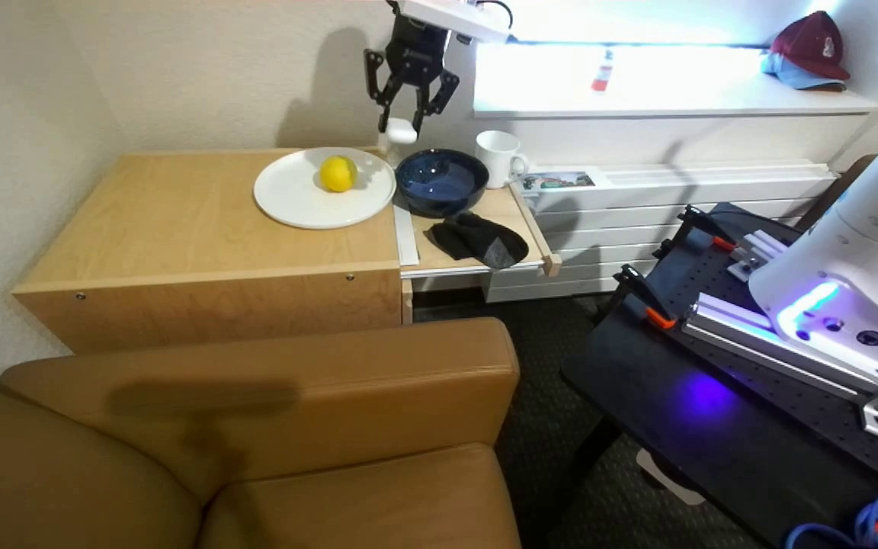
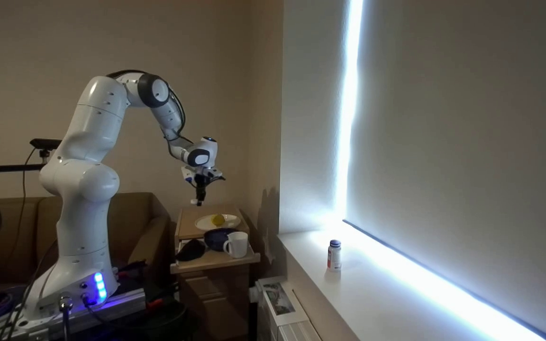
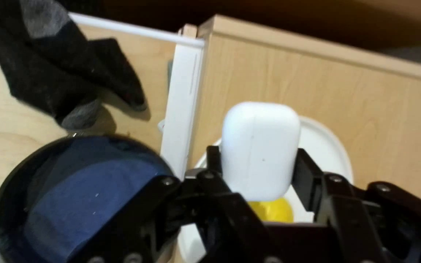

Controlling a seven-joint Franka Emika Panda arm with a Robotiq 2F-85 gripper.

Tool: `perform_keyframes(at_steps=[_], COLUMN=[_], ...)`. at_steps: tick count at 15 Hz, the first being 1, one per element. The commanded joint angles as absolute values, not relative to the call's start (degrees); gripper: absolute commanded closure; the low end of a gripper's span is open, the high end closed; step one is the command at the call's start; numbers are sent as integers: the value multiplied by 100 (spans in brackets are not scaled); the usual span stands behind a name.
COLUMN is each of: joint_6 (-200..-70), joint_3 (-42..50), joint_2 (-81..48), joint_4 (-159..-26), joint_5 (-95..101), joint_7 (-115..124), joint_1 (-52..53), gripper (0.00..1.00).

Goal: Remove the white bar of soap from the bowl and put it on the nightstand

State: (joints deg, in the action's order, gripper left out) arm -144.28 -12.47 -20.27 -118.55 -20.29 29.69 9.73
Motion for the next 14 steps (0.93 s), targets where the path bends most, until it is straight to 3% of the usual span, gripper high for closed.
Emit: perform_keyframes(at_steps=[1,3,4,14], joint_6=[-14267,-14155,-14142,-14718], joint_3=[-1245,-1392,-1396,-641], joint_2=[-1955,-1916,-1916,-3501], joint_4=[-11862,-11874,-11878,-10741], joint_5=[-2191,-2309,-2311,-433], joint_7=[2822,2681,2645,4231], joint_1=[1200,1308,1307,2518], gripper=[50,50,75,75])
